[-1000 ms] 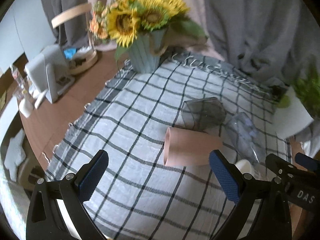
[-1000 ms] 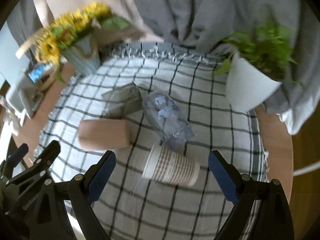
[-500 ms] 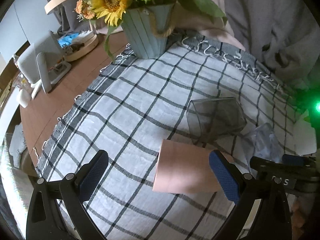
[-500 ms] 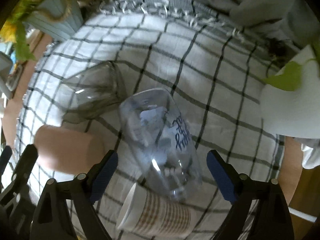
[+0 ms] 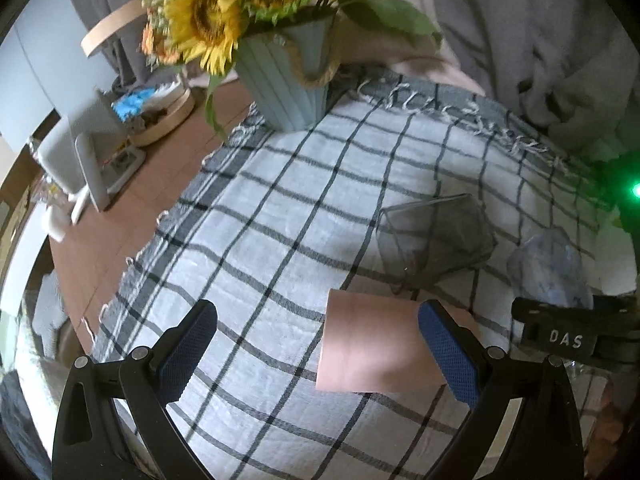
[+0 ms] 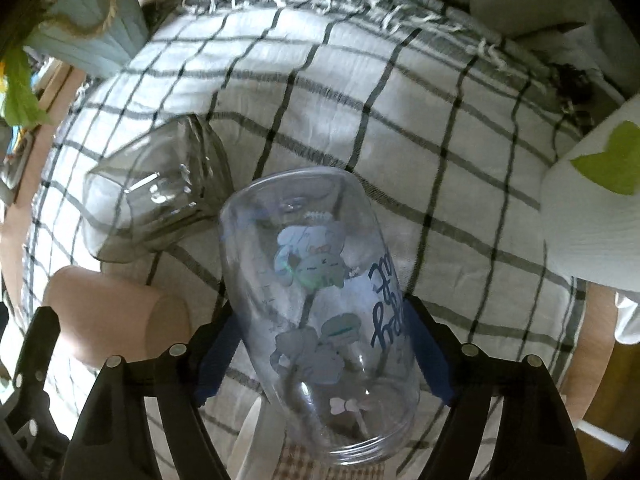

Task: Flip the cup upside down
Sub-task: 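Lift the clear plastic cup off the cloth with the right gripper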

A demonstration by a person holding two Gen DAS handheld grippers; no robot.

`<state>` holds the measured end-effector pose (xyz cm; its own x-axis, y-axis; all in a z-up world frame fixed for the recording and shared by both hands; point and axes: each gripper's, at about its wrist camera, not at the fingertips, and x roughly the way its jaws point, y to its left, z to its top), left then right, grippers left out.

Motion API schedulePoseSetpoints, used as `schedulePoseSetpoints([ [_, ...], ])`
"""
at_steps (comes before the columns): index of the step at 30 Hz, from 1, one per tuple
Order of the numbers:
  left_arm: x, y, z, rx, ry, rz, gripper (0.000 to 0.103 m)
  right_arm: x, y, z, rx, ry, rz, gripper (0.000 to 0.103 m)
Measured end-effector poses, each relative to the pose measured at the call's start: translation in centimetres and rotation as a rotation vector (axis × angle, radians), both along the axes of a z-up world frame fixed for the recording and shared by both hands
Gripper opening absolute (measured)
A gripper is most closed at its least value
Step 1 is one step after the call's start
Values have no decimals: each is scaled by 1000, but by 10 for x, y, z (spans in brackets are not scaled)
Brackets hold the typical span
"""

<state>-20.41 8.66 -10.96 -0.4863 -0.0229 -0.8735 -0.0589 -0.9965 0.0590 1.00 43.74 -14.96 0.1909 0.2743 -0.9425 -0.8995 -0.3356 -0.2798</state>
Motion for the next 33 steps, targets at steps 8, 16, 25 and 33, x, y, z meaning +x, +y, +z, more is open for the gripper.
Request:
schedulePoseSetpoints([
  [8,8,-25,33,48,56,-151,103,-13,-57,82,223,-19,37,78],
  [16,22,-73,32,12,59,-304,103,-26,-143,81,322,64,-3,78],
  [25,27,-129,-1,-21,-16,-367,103,-27,-199,-5,194,207,-191,78],
  [33,26,-146,-39,-66,-81,-391,103,-29,-214,-61,141,167,-264,78],
])
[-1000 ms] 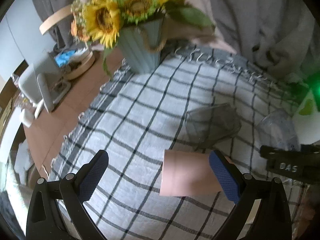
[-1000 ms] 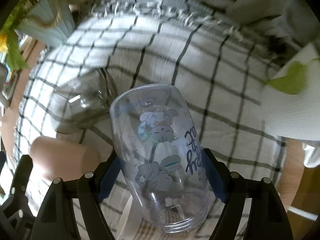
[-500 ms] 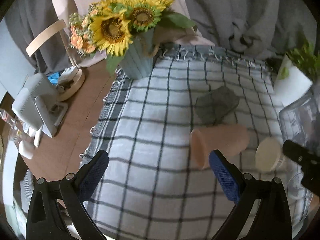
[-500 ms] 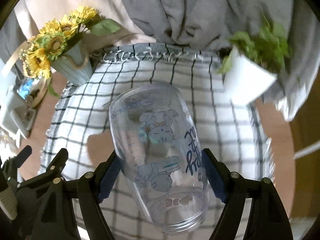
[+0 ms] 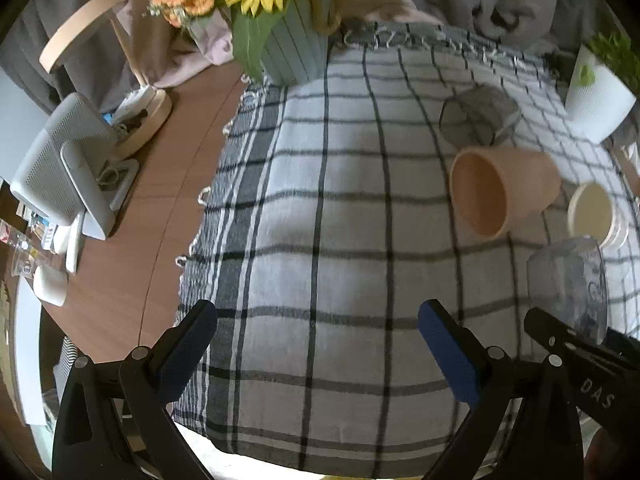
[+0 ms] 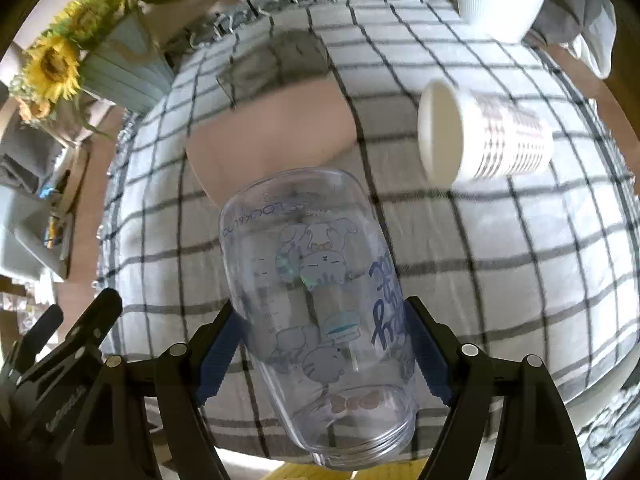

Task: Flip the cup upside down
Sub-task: 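Lift the clear plastic cup off the cloth with the right gripper, then rotate the held clear cup with the right gripper until its rim faces down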

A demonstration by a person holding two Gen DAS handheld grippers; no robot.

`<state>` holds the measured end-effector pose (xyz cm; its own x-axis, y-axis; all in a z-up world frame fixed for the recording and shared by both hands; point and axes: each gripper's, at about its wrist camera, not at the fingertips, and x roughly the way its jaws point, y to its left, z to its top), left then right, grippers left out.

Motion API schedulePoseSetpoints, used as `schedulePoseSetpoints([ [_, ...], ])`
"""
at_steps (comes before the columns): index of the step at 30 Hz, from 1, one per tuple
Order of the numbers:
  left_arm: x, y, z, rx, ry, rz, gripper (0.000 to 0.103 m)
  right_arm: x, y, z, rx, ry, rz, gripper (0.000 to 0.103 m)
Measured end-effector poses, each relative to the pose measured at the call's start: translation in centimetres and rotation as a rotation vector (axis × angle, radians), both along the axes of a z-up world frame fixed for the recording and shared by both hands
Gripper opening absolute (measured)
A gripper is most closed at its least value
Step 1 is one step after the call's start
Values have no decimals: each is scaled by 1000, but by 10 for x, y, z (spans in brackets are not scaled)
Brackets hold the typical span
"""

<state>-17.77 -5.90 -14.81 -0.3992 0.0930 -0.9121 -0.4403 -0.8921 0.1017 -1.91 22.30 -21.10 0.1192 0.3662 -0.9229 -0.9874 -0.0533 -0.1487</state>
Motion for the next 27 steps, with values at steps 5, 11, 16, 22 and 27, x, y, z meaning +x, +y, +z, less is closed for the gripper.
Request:
schedulePoseSetpoints([
  [5,1,-2,-12,-12,-36,10,103,-1,-2,-11,-16,-46,23,79],
  [11,2,0,-17,-26,-47,38,103,6,1,-13,-40,-42,47,79],
  [16,4,2,-14,-28,-52,65,102,4,4,-15,-62,-31,79,83],
  [22,14,4,15,39,-38,72,103,18,-17,34,52,47,62,84],
  [27,22,32,24,138,-125,-3,102,35,-33,88,202,25,78,89],
])
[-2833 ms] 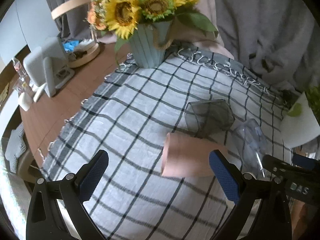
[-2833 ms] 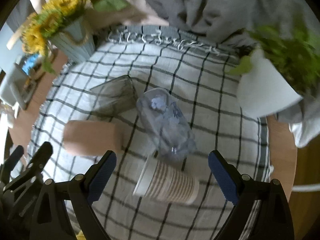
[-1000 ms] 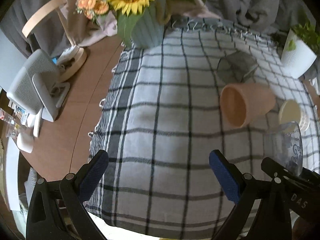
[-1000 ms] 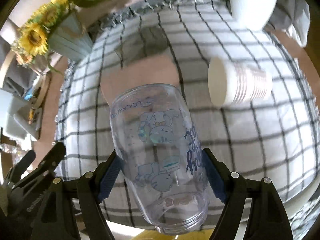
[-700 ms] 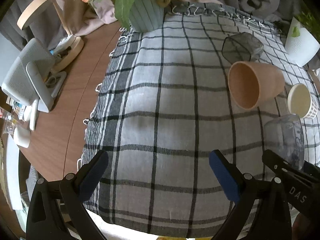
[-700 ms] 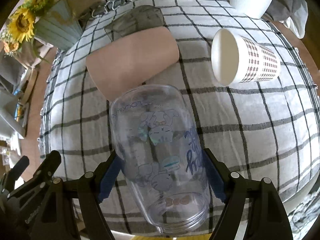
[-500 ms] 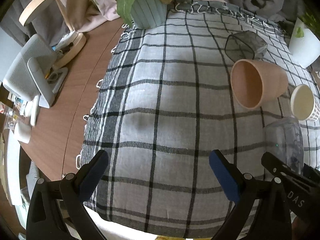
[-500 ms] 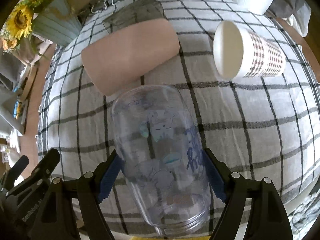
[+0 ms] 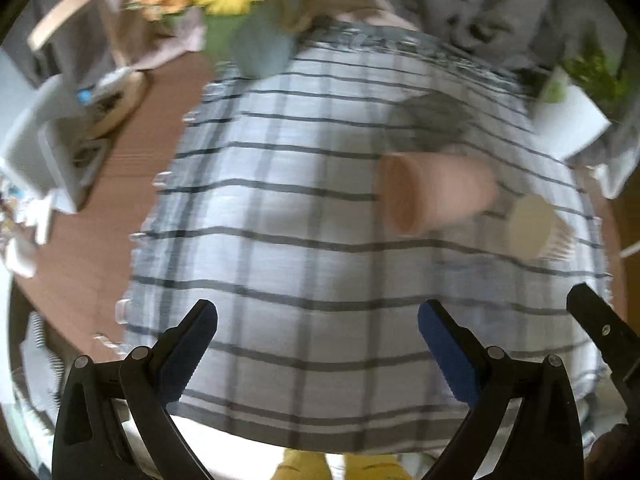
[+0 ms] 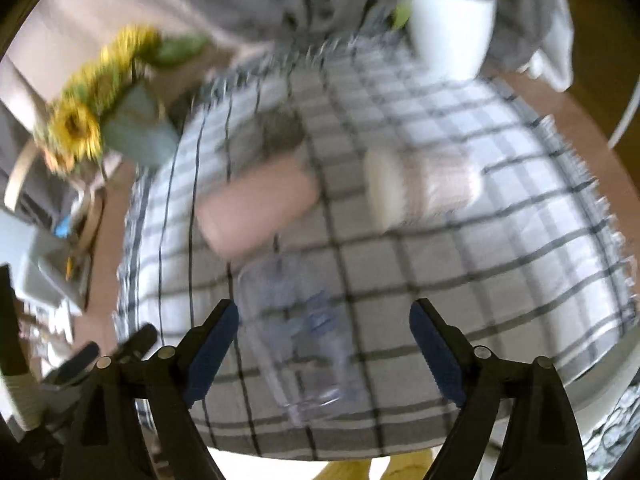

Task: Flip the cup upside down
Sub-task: 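Rotate the held clear cup with the right gripper until its rim faces down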

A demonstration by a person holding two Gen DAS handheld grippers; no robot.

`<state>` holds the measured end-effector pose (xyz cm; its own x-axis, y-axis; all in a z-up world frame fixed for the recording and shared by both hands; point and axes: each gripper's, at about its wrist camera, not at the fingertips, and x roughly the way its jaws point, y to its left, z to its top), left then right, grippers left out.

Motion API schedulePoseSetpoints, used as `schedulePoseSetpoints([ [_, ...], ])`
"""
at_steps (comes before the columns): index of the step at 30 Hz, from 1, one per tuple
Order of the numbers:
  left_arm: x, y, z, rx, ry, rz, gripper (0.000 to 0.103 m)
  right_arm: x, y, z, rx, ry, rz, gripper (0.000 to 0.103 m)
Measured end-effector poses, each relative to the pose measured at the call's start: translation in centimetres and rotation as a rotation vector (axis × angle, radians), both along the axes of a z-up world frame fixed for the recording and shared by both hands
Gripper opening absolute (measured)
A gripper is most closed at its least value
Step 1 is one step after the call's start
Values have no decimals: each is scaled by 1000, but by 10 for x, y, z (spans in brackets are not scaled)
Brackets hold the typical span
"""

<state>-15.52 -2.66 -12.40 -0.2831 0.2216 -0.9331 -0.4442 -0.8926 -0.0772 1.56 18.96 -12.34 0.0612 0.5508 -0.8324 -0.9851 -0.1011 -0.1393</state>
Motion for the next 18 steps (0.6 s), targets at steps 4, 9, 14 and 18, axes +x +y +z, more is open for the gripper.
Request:
schedulePoseSetpoints([
  [4,3,38,-4,17,-43,-59,99,15,5,16,41,-21,-18,90],
  [9,4,73,-19,35,-133,-107,97,48,15,18,12,1,-52,90],
  [14,4,97,-37,21,-195,-111,91,66,24,21,11,12,-76,90],
  [18,0,101,-52,36,-273,-70,84,72,31,21,-5,28,-50,90],
])
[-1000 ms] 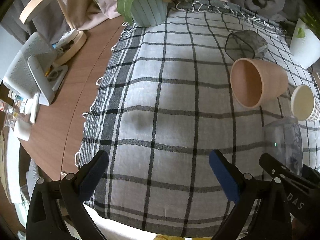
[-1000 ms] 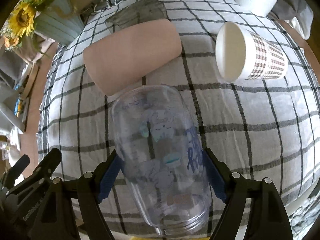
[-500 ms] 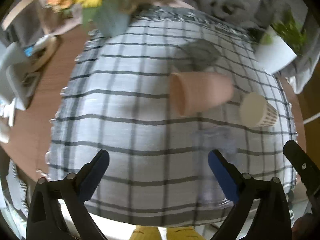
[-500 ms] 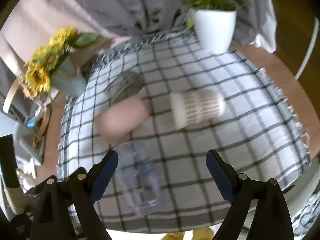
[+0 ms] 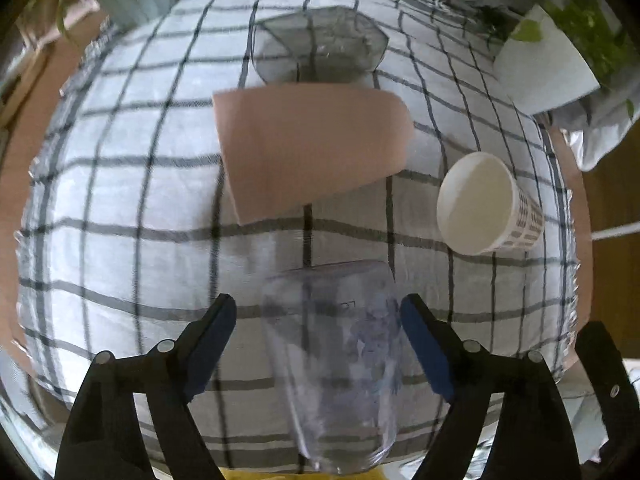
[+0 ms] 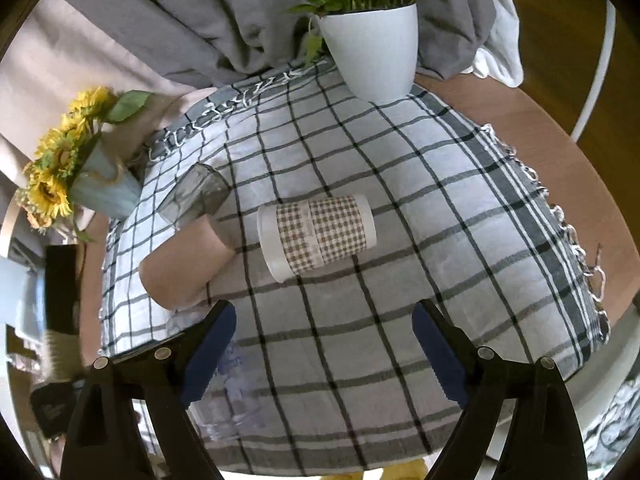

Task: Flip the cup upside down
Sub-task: 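Rotate the held clear cup with the right gripper until its rim faces down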

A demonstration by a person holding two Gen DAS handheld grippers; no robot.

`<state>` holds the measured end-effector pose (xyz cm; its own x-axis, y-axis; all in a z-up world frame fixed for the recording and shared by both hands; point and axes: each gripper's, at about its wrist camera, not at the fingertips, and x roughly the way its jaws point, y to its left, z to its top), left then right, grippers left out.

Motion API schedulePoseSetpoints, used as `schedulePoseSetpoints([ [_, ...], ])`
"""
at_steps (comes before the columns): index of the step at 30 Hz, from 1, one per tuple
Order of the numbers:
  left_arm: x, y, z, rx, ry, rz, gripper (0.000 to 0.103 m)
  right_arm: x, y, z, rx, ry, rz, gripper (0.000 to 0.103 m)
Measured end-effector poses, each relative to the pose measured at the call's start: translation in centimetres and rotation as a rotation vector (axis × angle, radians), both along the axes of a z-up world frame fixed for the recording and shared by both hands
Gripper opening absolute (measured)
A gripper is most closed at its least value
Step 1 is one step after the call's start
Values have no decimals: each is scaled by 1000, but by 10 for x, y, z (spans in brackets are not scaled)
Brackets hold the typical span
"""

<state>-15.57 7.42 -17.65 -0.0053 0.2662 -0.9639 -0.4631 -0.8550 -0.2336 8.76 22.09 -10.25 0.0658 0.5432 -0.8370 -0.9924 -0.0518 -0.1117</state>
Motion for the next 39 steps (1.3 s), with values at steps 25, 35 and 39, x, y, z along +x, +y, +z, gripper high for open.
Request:
schedulePoseSetpoints([
  [25,43,1,77,50,270,-17,73,25,-22,21,-32,-8,384,90],
  [35,63,31,79,11,345,-96,73,50,-20,30,-2,-21,348,90],
  [39,64,36,81,23,342,-98,72,57,-18,33,6,-23,326,90],
])
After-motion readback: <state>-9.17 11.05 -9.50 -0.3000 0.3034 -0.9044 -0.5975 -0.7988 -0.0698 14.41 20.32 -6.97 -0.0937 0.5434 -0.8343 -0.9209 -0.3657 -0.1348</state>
